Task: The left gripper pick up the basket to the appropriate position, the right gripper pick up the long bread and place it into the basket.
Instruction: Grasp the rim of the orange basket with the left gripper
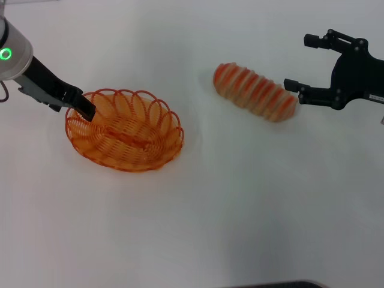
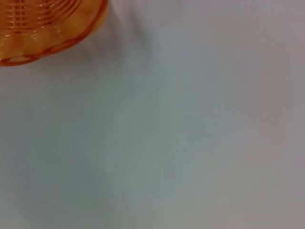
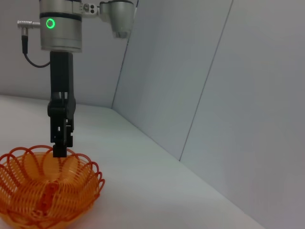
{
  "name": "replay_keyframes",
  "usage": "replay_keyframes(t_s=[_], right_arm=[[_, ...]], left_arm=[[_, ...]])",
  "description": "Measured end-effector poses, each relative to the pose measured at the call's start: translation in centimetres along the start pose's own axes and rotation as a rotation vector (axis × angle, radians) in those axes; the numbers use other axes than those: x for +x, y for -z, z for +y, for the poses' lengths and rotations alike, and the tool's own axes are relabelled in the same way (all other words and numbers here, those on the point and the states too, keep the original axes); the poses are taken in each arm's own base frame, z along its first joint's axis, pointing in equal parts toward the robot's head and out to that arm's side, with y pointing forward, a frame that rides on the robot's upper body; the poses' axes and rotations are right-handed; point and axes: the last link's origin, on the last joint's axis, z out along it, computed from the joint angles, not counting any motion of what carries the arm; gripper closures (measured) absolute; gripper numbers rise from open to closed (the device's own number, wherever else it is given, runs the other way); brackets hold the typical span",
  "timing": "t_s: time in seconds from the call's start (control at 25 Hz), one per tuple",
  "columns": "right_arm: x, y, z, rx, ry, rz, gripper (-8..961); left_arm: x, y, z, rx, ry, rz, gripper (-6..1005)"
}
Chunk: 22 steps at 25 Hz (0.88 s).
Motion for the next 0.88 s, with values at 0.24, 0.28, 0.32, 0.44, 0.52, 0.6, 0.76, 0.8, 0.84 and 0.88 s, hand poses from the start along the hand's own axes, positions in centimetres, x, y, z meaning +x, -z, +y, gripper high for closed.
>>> replay_keyframes(t_s=[0.24, 0.28, 0.32, 0.44, 0.52, 0.6, 0.76, 0.8, 0.84, 0.88], right_arm=[[0.2, -0.1, 0.2, -0.001, 0.001, 0.003, 72], [0.2, -0.1, 0.2, -0.001, 0.001, 0.005, 72], [0.3, -0.1, 0.2, -0.001, 0.001, 0.006, 72], [0.3, -0.1, 0.2, -0.001, 0.001, 0.006, 72], [0.3, -0.1, 0.2, -0.001, 0.001, 0.006, 72], [0.3, -0.1, 0.2, -0.001, 0.001, 0.006, 72], [0.3, -0.1, 0.2, 0.003, 0.001, 0.01, 72], [0.4, -0.1, 0.2, 0.003, -0.001, 0.011, 72], [0.4, -0.1, 0.2, 0.002, -0.002, 0.011, 72], [0.4, -0.2, 0.2, 0.002, -0.002, 0.011, 72]], left_arm=[[0.1, -0.3, 0.0, 0.002, 0.004, 0.003, 282], [0.1, -0.3, -0.1, 0.002, 0.005, 0.003, 282], [0.1, -0.4, -0.1, 0.002, 0.006, 0.003, 282], [0.1, -0.5, -0.1, 0.003, 0.008, 0.002, 283], [0.0, -0.7, -0.3, 0.003, 0.012, -0.001, 283], [-0.1, -0.9, -0.3, 0.002, 0.015, -0.005, 283], [-0.2, -1.1, -0.4, 0.001, 0.018, -0.01, 295], [-0.2, -1.1, -0.4, 0.001, 0.018, -0.01, 298], [-0.2, -1.1, -0.4, 0.001, 0.017, -0.011, 302], [-0.2, -1.1, -0.4, 0.001, 0.017, -0.011, 305]])
